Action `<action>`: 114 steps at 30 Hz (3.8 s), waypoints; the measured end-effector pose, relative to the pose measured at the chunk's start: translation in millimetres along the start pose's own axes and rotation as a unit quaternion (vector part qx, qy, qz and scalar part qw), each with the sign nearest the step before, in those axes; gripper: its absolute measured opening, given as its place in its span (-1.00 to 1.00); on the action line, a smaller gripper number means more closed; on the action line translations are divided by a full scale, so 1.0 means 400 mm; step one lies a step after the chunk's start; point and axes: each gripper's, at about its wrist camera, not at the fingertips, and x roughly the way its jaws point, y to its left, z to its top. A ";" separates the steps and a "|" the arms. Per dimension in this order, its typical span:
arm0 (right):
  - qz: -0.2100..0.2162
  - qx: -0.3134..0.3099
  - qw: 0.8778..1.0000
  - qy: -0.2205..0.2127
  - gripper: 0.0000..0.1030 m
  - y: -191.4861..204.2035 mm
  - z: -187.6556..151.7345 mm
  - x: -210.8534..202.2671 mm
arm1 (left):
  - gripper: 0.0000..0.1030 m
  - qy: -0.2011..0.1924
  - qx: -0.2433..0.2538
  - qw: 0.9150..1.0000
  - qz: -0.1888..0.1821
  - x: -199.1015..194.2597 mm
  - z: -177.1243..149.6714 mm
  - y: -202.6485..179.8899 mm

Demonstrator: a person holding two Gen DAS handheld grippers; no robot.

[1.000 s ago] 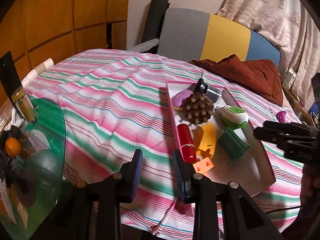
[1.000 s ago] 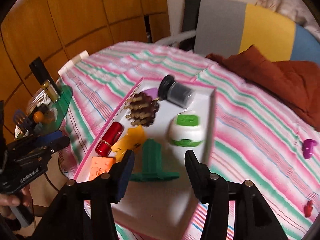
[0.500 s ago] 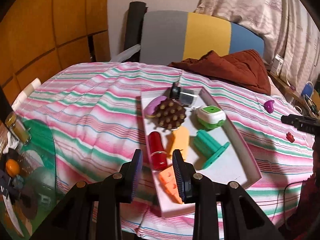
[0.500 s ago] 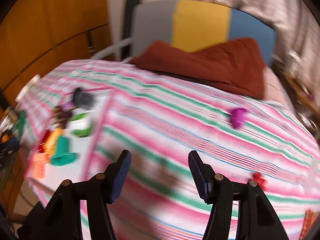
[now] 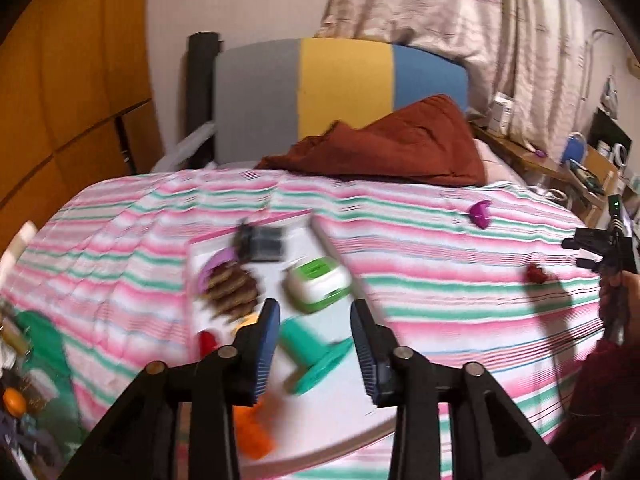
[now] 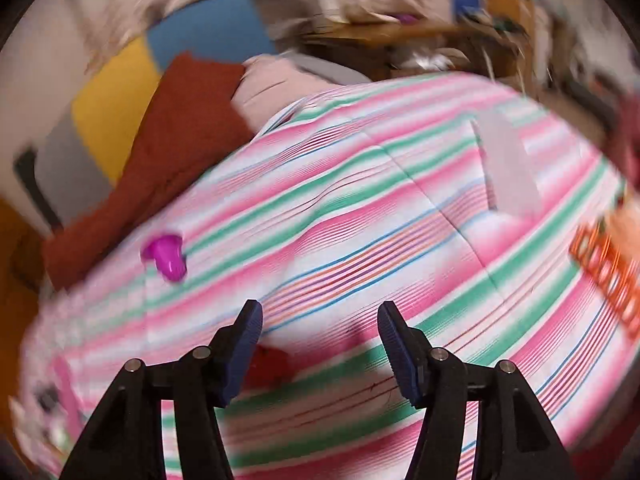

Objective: Organize rigid objects
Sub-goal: 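Move both tools back to the purple cup and red block, then grasp the purple cup with left tool while right tool approaches the red block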

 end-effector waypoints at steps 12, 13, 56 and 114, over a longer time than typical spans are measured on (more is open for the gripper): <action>0.031 -0.017 0.999 0.029 0.35 0.031 -0.019 0.007 | -0.16 0.083 0.015 0.987 -0.137 0.204 0.123 -0.265; 0.034 -0.013 0.999 0.030 0.35 0.027 -0.017 0.009 | -0.15 0.095 0.001 0.983 -0.156 0.230 0.134 -0.281; 0.106 0.051 0.991 0.071 0.43 -0.001 -0.027 0.024 | 0.02 0.130 0.050 0.979 -0.146 0.674 0.220 -0.594; 0.066 -0.358 0.924 0.115 -0.05 0.384 -0.263 0.135 | -0.30 0.042 0.068 0.985 -0.152 0.296 -0.164 -0.375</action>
